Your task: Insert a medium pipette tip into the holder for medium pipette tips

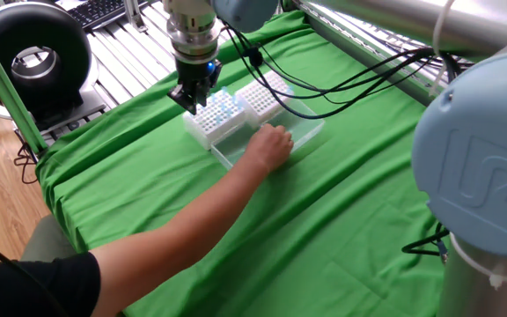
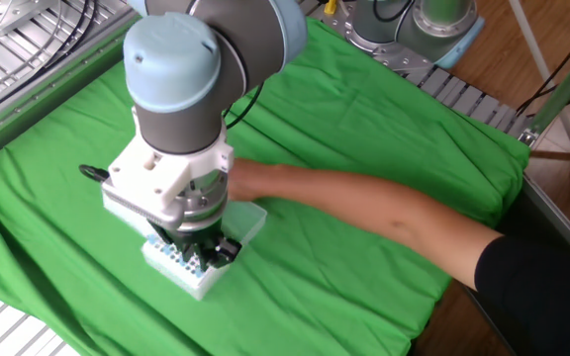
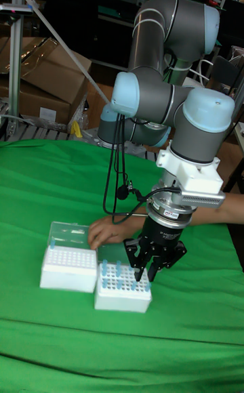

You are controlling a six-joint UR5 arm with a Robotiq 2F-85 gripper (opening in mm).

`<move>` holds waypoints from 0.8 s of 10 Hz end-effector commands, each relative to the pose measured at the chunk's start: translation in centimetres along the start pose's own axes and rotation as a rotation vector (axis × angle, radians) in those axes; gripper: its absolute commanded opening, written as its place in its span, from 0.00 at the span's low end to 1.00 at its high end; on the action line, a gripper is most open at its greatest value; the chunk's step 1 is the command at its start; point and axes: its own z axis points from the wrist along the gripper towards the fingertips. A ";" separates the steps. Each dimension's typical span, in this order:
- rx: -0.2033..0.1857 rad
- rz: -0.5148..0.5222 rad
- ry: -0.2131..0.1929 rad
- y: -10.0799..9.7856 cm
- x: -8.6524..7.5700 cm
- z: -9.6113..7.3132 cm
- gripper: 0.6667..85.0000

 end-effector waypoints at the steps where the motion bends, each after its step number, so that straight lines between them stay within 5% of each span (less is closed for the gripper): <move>1: -0.012 -0.010 0.010 -0.6 1.4 -0.4 0.38; 3: -0.010 -0.013 0.017 -0.7 1.6 -0.7 0.38; 8: -0.036 0.001 -0.026 1.0 -1.0 -0.1 0.38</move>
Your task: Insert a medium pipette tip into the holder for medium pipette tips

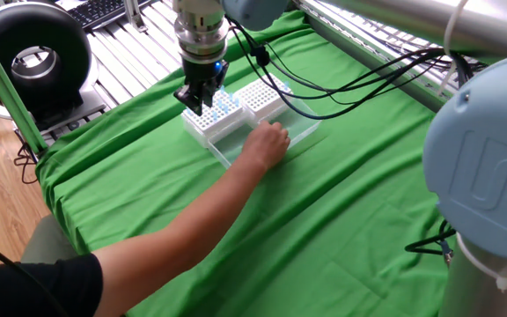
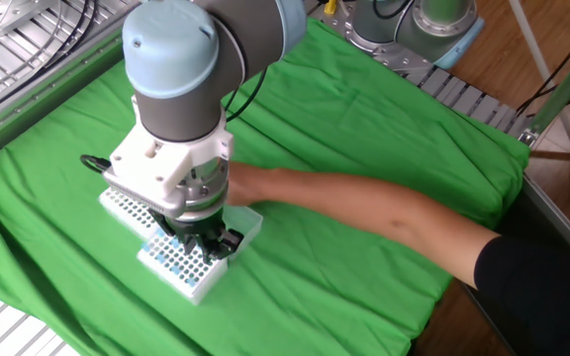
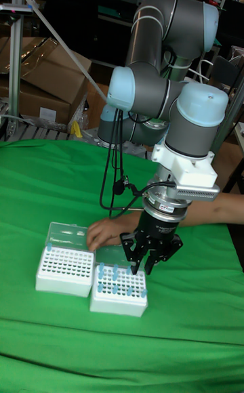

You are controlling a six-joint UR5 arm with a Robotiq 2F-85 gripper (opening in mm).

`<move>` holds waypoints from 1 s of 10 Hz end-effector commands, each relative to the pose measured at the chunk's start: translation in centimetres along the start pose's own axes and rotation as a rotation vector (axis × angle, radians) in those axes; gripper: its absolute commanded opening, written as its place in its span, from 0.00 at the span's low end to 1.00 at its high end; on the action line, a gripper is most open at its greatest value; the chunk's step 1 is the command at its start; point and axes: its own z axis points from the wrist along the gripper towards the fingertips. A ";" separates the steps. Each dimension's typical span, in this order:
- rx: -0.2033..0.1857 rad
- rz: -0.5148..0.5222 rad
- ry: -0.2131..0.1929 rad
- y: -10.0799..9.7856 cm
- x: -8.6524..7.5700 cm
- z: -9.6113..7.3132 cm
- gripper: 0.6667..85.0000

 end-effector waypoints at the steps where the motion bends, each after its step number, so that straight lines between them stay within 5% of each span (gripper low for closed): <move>1: -0.019 0.011 -0.021 0.8 -1.5 0.2 0.38; 6: -0.018 0.000 -0.046 0.7 -3.4 1.0 0.38; 10: -0.003 -0.020 -0.030 -0.3 -2.8 1.4 0.38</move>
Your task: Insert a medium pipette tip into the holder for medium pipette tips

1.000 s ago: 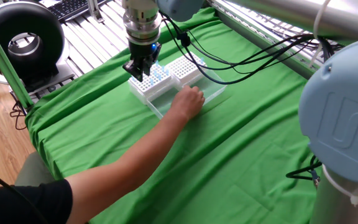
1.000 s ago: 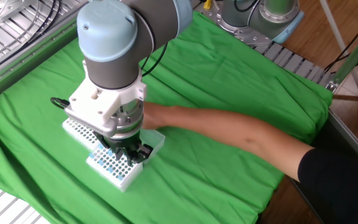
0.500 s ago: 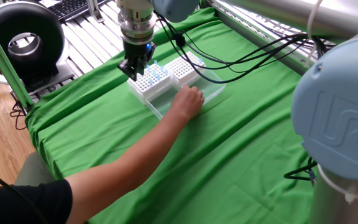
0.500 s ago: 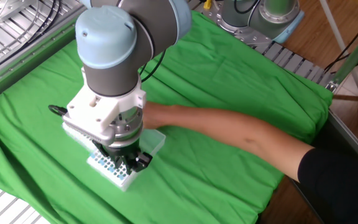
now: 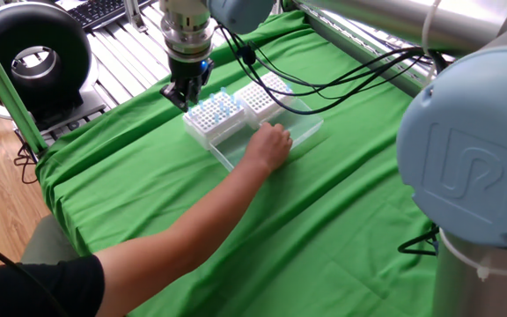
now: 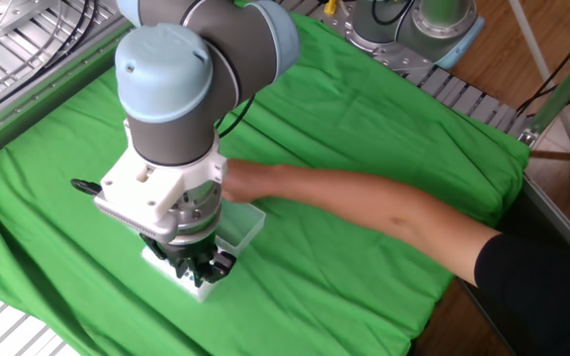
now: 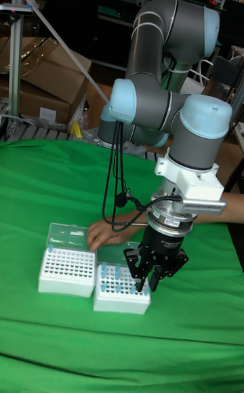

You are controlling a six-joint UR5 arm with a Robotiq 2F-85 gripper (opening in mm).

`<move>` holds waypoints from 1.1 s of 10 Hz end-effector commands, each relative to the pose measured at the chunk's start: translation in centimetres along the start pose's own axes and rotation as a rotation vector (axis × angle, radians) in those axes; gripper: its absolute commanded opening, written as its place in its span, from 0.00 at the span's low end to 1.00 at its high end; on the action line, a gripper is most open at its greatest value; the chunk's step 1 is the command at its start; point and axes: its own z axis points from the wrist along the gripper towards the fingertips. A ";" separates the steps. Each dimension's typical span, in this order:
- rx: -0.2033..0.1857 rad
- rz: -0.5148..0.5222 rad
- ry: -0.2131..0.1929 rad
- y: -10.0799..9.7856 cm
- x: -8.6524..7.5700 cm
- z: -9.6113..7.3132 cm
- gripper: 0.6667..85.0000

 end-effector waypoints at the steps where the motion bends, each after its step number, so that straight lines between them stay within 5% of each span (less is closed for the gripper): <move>1: -0.011 0.008 -0.007 0.0 -0.2 0.6 0.38; 11: 0.005 0.006 0.012 0.2 -0.1 -0.4 0.38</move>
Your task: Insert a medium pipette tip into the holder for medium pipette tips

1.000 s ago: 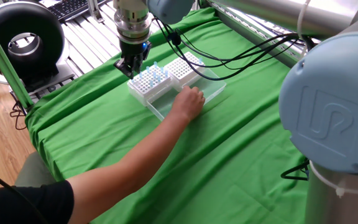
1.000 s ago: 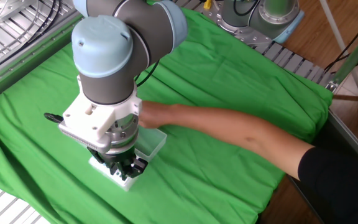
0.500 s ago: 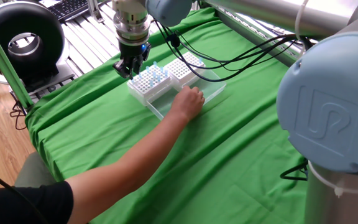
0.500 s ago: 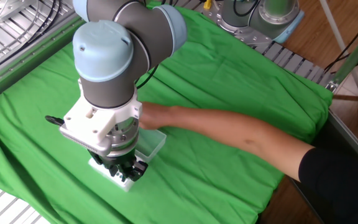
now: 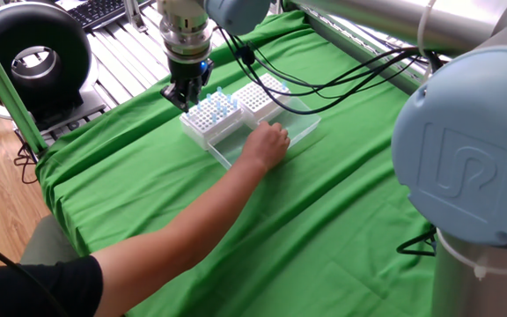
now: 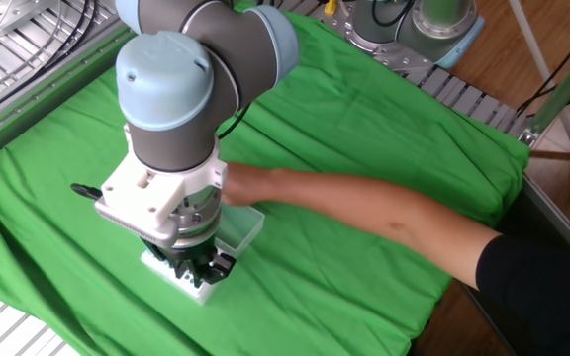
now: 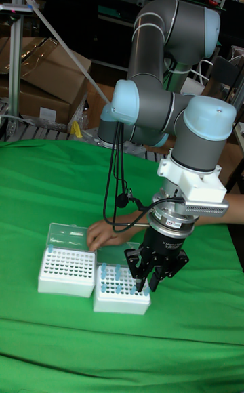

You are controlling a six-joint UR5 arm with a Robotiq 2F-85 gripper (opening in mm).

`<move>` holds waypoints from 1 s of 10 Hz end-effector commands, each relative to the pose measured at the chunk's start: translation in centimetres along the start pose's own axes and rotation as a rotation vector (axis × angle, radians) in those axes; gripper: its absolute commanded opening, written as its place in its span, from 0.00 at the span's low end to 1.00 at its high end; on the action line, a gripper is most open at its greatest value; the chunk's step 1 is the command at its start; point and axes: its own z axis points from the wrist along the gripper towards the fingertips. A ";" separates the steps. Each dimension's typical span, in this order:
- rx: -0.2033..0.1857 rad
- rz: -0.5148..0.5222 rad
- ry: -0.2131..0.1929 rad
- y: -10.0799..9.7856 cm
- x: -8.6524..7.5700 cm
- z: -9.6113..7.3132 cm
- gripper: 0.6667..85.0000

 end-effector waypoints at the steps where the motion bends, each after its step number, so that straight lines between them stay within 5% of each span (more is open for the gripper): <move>1: -0.008 0.007 0.002 0.2 -0.1 -0.3 0.38; 10: -0.015 0.013 -0.023 0.5 -0.6 1.1 0.35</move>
